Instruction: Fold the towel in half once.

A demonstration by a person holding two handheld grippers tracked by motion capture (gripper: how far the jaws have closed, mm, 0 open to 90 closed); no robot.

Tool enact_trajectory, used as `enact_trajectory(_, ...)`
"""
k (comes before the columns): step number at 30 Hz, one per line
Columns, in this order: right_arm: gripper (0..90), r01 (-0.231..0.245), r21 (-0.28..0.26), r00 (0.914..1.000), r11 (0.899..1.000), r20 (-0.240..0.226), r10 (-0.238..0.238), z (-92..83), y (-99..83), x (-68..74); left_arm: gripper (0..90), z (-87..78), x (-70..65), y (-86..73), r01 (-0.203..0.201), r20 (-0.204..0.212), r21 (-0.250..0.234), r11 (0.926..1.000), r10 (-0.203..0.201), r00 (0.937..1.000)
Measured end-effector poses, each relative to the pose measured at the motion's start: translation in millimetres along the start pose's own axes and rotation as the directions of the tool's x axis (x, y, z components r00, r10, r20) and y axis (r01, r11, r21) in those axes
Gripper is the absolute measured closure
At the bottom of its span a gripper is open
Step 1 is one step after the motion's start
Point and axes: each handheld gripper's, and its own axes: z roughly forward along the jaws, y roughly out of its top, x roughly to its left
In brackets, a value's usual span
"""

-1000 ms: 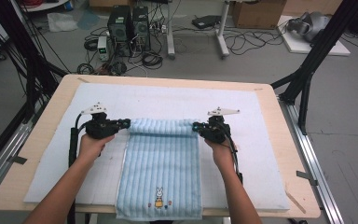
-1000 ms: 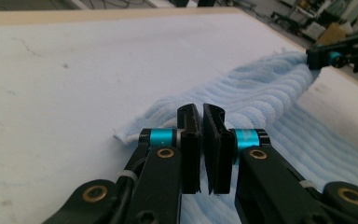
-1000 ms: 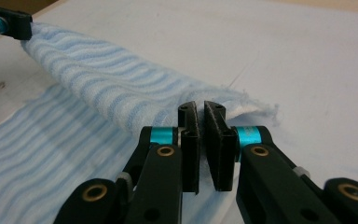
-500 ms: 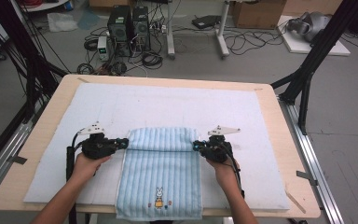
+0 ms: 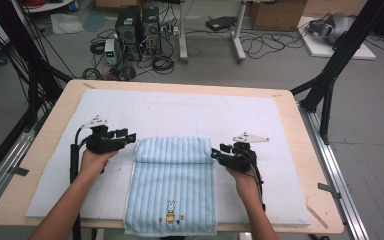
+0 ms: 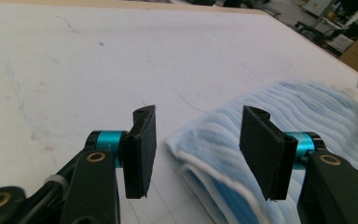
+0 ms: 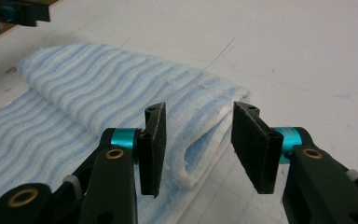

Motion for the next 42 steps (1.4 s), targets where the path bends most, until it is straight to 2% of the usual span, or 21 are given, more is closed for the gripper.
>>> enact_trajectory(1, 54.4, -0.001, -0.003, 1.0000, 1.000, -0.003, 0.001, -0.1, 0.0, -0.5, 46.4, 11.6, 1.7, 5.3, 0.021, -0.017, 0.030, 0.9993, -0.021, 0.9996)
enact_trajectory(5, 53.6, -0.005, -0.004, 1.0000, 1.000, -0.006, 0.005, -0.6, -0.3, -2.2, 45.9, 34.7, 2.4, 7.3, 0.009, -0.053, 0.107, 0.9943, -0.003, 0.9986)
enact_trajectory(8, 53.3, -0.005, -0.001, 0.9999, 1.000, -0.015, 0.005, -0.1, -0.5, -2.1, 46.0, 42.7, 2.8, 3.8, 0.018, -0.076, 0.115, 0.9932, -0.009, 0.9971)
enact_trajectory(10, 53.0, -0.004, 0.000, 0.9999, 1.000, -0.014, 0.004, 0.0, -0.5, -1.8, 46.2, 49.8, 2.9, -1.8, 0.007, -0.090, 0.171, 0.9852, 0.009, 0.9959)
enact_trajectory(11, 53.0, -0.004, 0.000, 0.9999, 1.000, -0.014, 0.004, 0.0, -0.5, -1.8, 46.7, 49.8, 2.9, -1.8, 0.007, -0.090, 0.171, 0.9852, 0.009, 0.9959)
enact_trajectory(12, 52.8, -0.002, -0.001, 0.9999, 1.000, -0.017, 0.002, 0.3, -0.6, -2.4, 47.2, 51.1, 0.8, -2.9, -0.025, -0.099, 0.185, 0.9825, 0.043, 0.9941)
enact_trajectory(14, 52.5, -0.008, 0.003, 0.9998, 1.000, -0.018, 0.008, 0.9, -0.7, -2.8, 49.0, 51.5, -1.0, -2.9, -0.048, -0.104, 0.192, 0.9803, 0.069, 0.9922)
enact_trajectory(15, 52.4, -0.008, 0.006, 0.9998, 1.000, -0.019, 0.008, 1.2, -0.8, -3.0, 51.4, 51.6, -2.6, -3.4, -0.078, -0.107, 0.201, 0.9765, 0.101, 0.9891)
enact_trajectory(17, 52.0, -0.006, 0.012, 0.9999, 1.000, -0.015, 0.006, 1.7, -0.9, -2.2, 58.2, 51.9, -8.1, -4.6, -0.146, -0.118, 0.221, 0.9643, 0.175, 0.9774)
enact_trajectory(20, 51.4, 0.005, 0.010, 1.0000, 1.000, -0.007, -0.004, 2.5, -0.8, -1.5, 73.8, 51.9, -13.5, -6.0, -0.201, -0.086, 0.232, 0.9516, 0.226, 0.9703)
enact_trajectory(21, 51.0, 0.001, 0.012, 1.0000, 1.000, -0.008, -0.001, 2.5, -0.6, -1.3, 79.0, 52.3, -15.0, -6.3, -0.205, -0.078, 0.232, 0.9510, 0.228, 0.9705)
enact_trajectory(23, 50.9, 0.001, 0.012, 1.0000, 1.000, -0.009, -0.001, 3.1, 0.0, -1.1, 84.0, 52.7, -16.9, -6.3, -0.220, -0.082, 0.237, 0.9462, 0.245, 0.9660)
enact_trajectory(26, 51.0, 0.004, 0.010, 1.0000, 1.000, -0.009, -0.004, 4.0, 2.3, -0.5, 85.4, 52.2, -15.9, -5.7, -0.202, -0.080, 0.230, 0.9520, 0.226, 0.9709)
enact_trajectory(28, 51.0, 0.005, 0.005, 1.0000, 1.000, -0.007, -0.005, 5.4, 5.2, -1.0, 85.6, 50.8, -15.3, -4.5, -0.189, -0.080, 0.210, 0.9593, 0.209, 0.9746)
enact_trajectory(31, 50.1, -0.004, -0.003, 0.9999, 1.000, 0.009, 0.004, 10.4, 11.6, -6.6, 85.6, 47.3, -13.9, -1.3, -0.156, -0.067, 0.167, 0.9736, 0.169, 0.9833)
enact_trajectory(32, 50.1, -0.004, -0.003, 0.9999, 1.000, 0.009, 0.004, 10.4, 11.6, -6.6, 85.6, 47.3, -13.9, -1.3, -0.156, -0.067, 0.167, 0.9736, 0.169, 0.9833)
enact_trajectory(33, 49.6, -0.029, 0.005, 0.9994, 1.000, 0.022, 0.028, 17.3, 16.9, -12.9, 85.6, 45.4, -12.6, 0.4, -0.137, -0.063, 0.146, 0.9798, 0.147, 0.9871)
enact_trajectory(34, 49.6, -0.037, 0.009, 0.9989, 0.999, 0.030, 0.037, 22.0, 19.5, -16.2, 85.6, 44.7, -11.8, 0.8, -0.128, -0.058, 0.140, 0.9818, 0.138, 0.9888)
enact_trajectory(37, 53.1, -0.045, 0.060, 0.9978, 0.997, 0.051, 0.042, 37.8, 28.4, -22.3, 85.5, 43.5, -9.9, 1.4, -0.112, -0.053, 0.129, 0.9853, 0.119, 0.9914)
enact_trajectory(42, 56.5, -0.032, 0.144, 0.9956, 0.989, 0.092, 0.018, 63.9, 39.4, -25.4, 85.6, 43.5, -8.0, 2.0, -0.091, -0.050, 0.115, 0.9892, 0.097, 0.9940)
